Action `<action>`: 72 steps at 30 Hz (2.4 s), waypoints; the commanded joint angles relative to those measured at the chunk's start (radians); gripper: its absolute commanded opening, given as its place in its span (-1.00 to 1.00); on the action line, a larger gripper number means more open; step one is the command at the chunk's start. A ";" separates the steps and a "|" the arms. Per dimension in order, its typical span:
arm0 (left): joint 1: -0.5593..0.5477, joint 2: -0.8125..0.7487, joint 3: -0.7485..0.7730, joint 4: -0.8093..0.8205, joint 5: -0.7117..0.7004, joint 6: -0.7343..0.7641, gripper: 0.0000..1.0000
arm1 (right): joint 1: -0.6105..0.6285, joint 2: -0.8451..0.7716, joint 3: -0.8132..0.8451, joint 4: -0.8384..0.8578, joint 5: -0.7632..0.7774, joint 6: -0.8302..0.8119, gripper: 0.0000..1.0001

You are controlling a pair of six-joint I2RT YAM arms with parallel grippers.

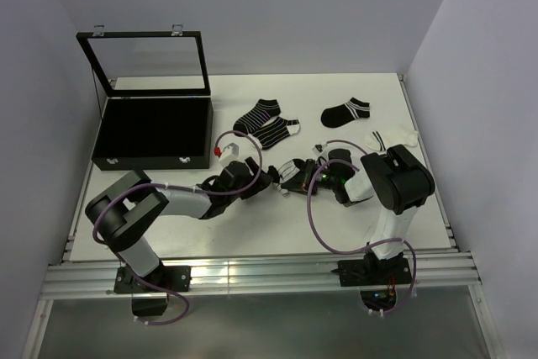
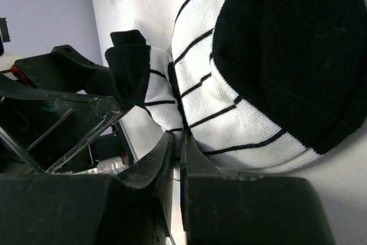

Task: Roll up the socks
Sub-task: Roll the sock at the center of the board.

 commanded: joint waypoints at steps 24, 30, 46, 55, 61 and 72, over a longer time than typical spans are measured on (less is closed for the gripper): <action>-0.011 0.221 0.210 -0.202 0.001 0.088 -0.68 | -0.019 -0.071 -0.002 -0.278 0.150 -0.154 -0.61; -0.014 0.239 0.273 -0.305 -0.018 0.109 -0.99 | 0.027 -0.244 0.044 -0.483 0.280 -0.263 -0.32; -0.028 0.239 0.402 -0.543 -0.049 0.178 -0.99 | 0.318 -0.585 0.012 -0.508 0.767 -0.576 -0.21; -0.028 0.244 0.438 -0.612 -0.053 0.184 -0.99 | 0.439 -0.536 0.009 -0.395 0.860 -0.679 -0.21; -0.030 0.244 0.439 -0.613 -0.042 0.183 -0.99 | 0.467 -0.436 0.033 -0.366 0.886 -0.699 -0.21; -0.030 0.234 0.431 -0.635 -0.032 0.172 -0.99 | 0.504 -0.320 0.081 -0.410 0.929 -0.671 -0.17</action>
